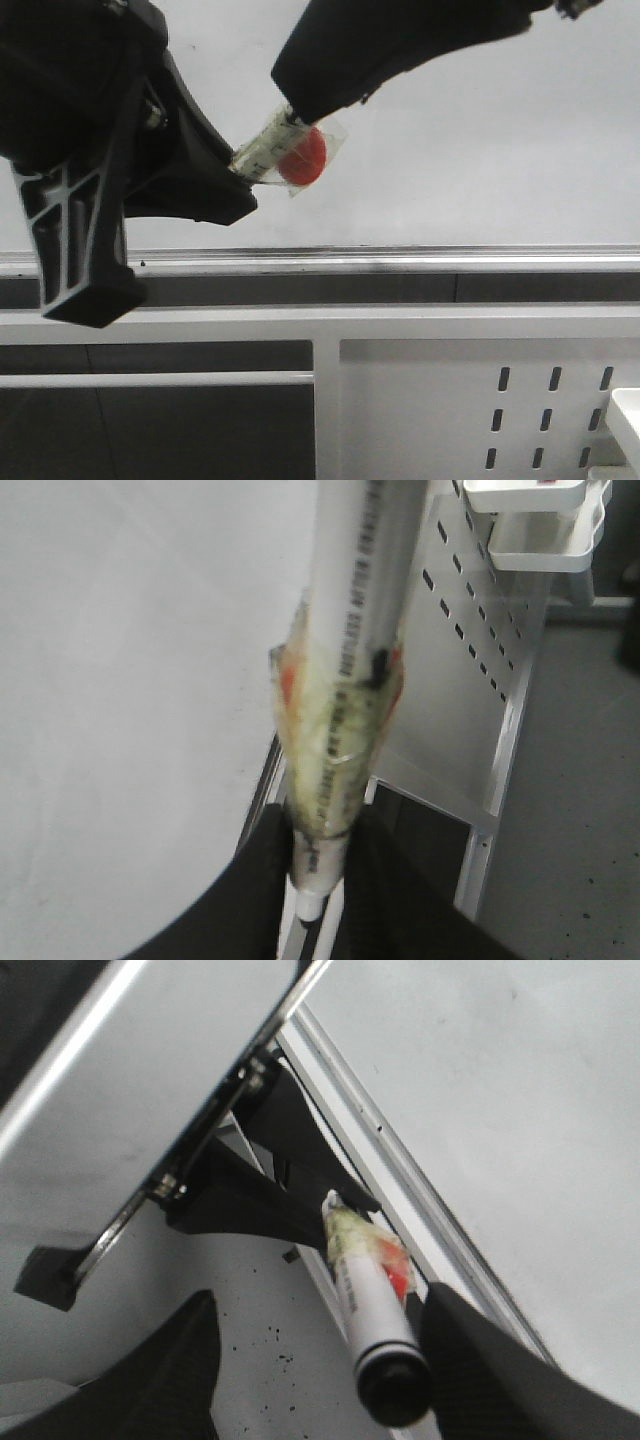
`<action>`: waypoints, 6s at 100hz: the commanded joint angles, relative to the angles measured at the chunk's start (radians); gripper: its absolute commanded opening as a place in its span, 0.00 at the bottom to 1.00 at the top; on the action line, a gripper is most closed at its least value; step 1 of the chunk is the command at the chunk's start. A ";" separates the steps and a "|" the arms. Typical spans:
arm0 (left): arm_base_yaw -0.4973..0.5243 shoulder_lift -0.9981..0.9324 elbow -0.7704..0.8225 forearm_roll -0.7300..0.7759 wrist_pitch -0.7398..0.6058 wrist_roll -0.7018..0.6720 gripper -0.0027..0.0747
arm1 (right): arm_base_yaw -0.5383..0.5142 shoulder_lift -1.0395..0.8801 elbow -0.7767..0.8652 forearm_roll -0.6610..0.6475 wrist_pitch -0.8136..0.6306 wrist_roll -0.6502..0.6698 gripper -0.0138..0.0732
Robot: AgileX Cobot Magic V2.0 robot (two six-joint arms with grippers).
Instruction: Write number 1 on whiteboard
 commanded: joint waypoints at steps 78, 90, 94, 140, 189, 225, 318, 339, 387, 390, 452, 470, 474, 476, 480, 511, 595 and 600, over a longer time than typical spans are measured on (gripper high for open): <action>-0.005 -0.042 -0.033 0.005 0.074 -0.003 0.45 | 0.004 0.006 -0.035 0.007 -0.086 -0.013 0.08; -0.005 -0.068 -0.033 -0.024 0.108 -0.003 0.71 | 0.000 -0.006 -0.035 0.007 -0.122 -0.013 0.08; -0.005 -0.087 -0.033 -0.043 0.136 -0.005 0.72 | -0.002 -0.014 -0.035 0.007 -0.135 -0.013 0.08; 0.007 -0.535 0.006 -0.127 0.259 -0.191 0.01 | -0.078 -0.254 0.060 0.017 -0.161 0.004 0.08; 0.133 -0.671 0.320 0.728 0.074 -1.362 0.01 | -0.080 -0.326 0.135 0.056 -0.385 0.016 0.08; 0.138 -0.671 0.323 0.728 0.080 -1.366 0.01 | -0.087 -0.209 0.135 0.056 -0.506 0.014 0.08; 0.138 -0.597 0.264 0.789 -0.340 -1.173 0.01 | -0.032 -0.096 0.104 0.050 -0.085 0.001 0.08; 0.138 -0.424 0.258 0.789 -0.464 -1.061 0.25 | -0.032 -0.057 -0.015 0.005 0.078 0.001 0.08; 0.138 -0.204 0.137 0.789 -0.419 -1.016 0.51 | 0.023 -0.017 -0.137 0.004 0.131 0.001 0.08; 0.138 -0.201 0.137 0.789 -0.419 -1.016 0.51 | 0.023 -0.017 -0.137 0.004 0.131 0.001 0.08; 0.138 -0.198 0.137 0.789 -0.419 -1.014 0.01 | 0.023 -0.017 -0.137 0.013 0.129 0.001 0.08; 0.138 -0.198 0.137 0.789 -0.419 -1.014 0.01 | 0.023 -0.017 -0.137 0.022 0.122 0.005 0.17; 0.138 -0.198 0.137 0.789 -0.419 -1.014 0.01 | 0.023 -0.017 -0.137 0.022 0.122 0.005 0.26; 0.138 -0.198 0.137 0.789 -0.419 -1.014 0.01 | 0.023 -0.017 -0.137 0.022 0.120 0.005 0.30; 0.138 -0.198 0.137 0.789 -0.419 -1.014 0.01 | 0.023 -0.017 -0.137 0.022 0.114 0.005 0.44; 0.138 -0.198 0.146 0.789 -0.232 -1.229 0.01 | -0.012 -0.043 -0.137 0.009 0.019 0.005 0.65; 0.138 -0.076 0.184 0.957 0.161 -1.891 0.01 | -0.080 -0.082 -0.137 0.005 -0.004 0.005 0.58; 0.138 -0.058 0.169 0.974 0.161 -1.891 0.01 | -0.080 -0.082 -0.137 0.005 -0.006 0.005 0.58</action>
